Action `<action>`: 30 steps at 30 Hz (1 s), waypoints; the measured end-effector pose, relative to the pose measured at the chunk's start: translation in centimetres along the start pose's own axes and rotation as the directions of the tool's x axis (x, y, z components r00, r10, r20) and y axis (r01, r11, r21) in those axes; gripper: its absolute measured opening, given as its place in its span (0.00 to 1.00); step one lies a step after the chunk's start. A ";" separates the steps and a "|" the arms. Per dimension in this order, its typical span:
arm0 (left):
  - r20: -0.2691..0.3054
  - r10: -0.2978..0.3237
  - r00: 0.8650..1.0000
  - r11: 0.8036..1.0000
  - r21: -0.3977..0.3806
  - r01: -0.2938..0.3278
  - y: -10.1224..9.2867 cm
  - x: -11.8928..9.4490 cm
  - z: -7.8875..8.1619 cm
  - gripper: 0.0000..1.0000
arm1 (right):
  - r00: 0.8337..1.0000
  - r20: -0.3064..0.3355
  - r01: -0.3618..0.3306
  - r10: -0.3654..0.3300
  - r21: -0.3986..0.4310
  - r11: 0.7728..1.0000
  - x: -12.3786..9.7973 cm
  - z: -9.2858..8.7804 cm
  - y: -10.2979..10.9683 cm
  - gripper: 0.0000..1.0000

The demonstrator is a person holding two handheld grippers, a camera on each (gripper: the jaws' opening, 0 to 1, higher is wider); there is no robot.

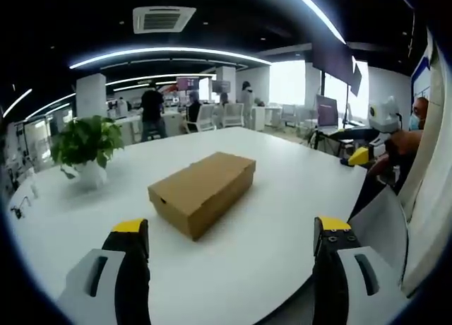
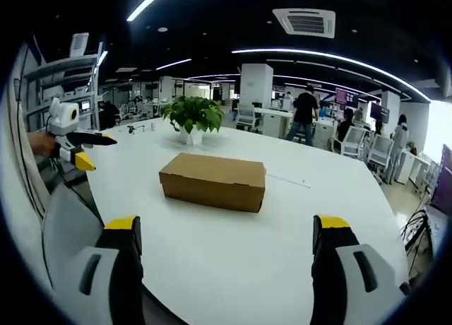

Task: Operate the shoe box by opening the lid, removing the specified soft item, and placing it in the target area until the item is outside and the box remains undamaged.

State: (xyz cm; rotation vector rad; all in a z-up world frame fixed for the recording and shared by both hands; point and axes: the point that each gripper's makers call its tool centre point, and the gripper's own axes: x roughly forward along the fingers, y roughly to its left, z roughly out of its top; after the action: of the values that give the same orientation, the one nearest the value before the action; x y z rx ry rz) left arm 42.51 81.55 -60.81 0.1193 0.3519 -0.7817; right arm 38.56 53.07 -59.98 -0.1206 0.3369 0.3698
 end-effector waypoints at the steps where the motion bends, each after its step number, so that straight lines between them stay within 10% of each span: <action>1: 0.000 0.000 1.000 1.000 0.001 0.000 0.0 0.0 0.0 1.00 | 1.000 0.000 0.000 0.000 -0.002 1.000 0.0 0.0 0.0 0.96; 30: 0.001 0.006 1.000 1.000 0.004 -0.006 0.3 0.1 0.2 1.00 | 1.000 0.004 -0.017 0.017 -0.012 1.000 0.3 0.5 0.1 0.96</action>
State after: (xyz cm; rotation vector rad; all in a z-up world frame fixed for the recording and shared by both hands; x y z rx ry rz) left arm 42.80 81.68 -60.69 0.1239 0.3490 -0.7761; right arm 38.90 53.36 -59.62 -0.1283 0.3317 0.3889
